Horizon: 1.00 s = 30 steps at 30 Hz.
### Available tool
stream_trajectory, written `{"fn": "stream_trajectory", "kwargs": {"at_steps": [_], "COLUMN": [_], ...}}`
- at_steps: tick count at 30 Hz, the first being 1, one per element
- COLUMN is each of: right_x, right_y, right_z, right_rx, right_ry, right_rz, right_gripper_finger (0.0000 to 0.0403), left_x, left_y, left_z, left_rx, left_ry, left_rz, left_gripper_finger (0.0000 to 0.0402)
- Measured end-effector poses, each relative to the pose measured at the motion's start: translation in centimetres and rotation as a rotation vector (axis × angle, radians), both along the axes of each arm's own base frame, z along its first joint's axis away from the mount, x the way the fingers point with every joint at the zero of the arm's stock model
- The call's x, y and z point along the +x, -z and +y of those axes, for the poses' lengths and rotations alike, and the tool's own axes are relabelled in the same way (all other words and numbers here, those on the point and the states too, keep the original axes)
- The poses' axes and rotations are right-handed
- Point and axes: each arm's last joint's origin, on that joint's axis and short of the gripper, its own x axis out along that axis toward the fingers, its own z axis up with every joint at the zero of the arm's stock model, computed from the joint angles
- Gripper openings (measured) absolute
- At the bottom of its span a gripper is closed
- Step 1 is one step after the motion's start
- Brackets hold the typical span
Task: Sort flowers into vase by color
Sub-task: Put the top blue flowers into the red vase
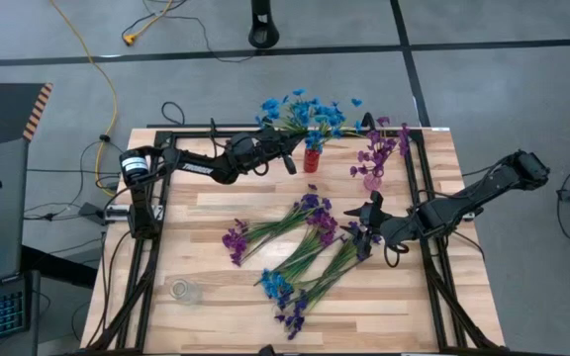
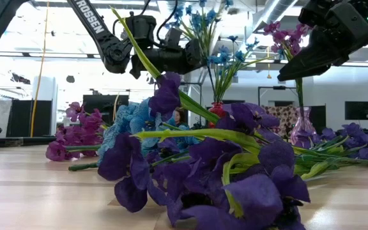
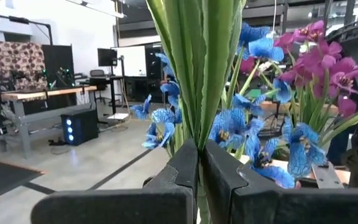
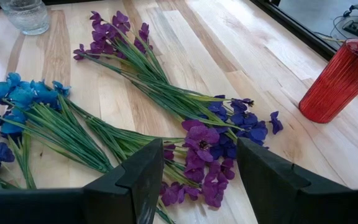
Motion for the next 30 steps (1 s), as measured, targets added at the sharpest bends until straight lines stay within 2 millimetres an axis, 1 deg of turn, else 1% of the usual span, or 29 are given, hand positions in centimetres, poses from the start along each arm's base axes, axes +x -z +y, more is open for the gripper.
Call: {"fn": "stream_trajectory", "kwargs": {"at_steps": [4, 7, 11, 15, 18, 26, 30], "right_x": [0.0, 0.0, 0.0, 0.0, 0.0, 0.0, 0.0], "right_y": [0.0, 0.0, 0.0, 0.0, 0.0, 0.0, 0.0], "right_z": [0.0, 0.0, 0.0, 0.0, 0.0, 0.0, 0.0], "right_rx": [0.000, 0.000, 0.000, 0.000, 0.000, 0.000, -0.001], "right_ry": [0.000, 0.000, 0.000, 0.000, 0.000, 0.000, 0.000], "right_rz": [0.000, -0.001, -0.001, -0.001, 0.000, 0.000, 0.002], "right_gripper_finger": [0.0230, 0.0230, 0.0230, 0.0230, 0.0230, 0.0230, 0.0230], "left_x": [0.5, 1.6, 2.6, 2.8, 2.7, 2.7, 2.4], "left_y": [0.9, 1.8, 2.6, 2.2, 2.3, 2.0, 1.0], "left_z": [0.2, 0.7, 1.1, 1.2, 1.1, 1.1, 1.0], "left_rx": [0.014, 0.003, 0.014, 0.022, 0.016, 0.005, 0.020], "left_ry": [0.006, 0.018, 0.016, 0.013, 0.013, 0.016, 0.014], "left_rz": [-0.003, -0.004, 0.020, 0.027, 0.043, 0.018, 0.015], "left_gripper_finger": [0.0000, 0.0000, 0.0000, 0.0000, 0.0000, 0.0000, 0.0000]}}
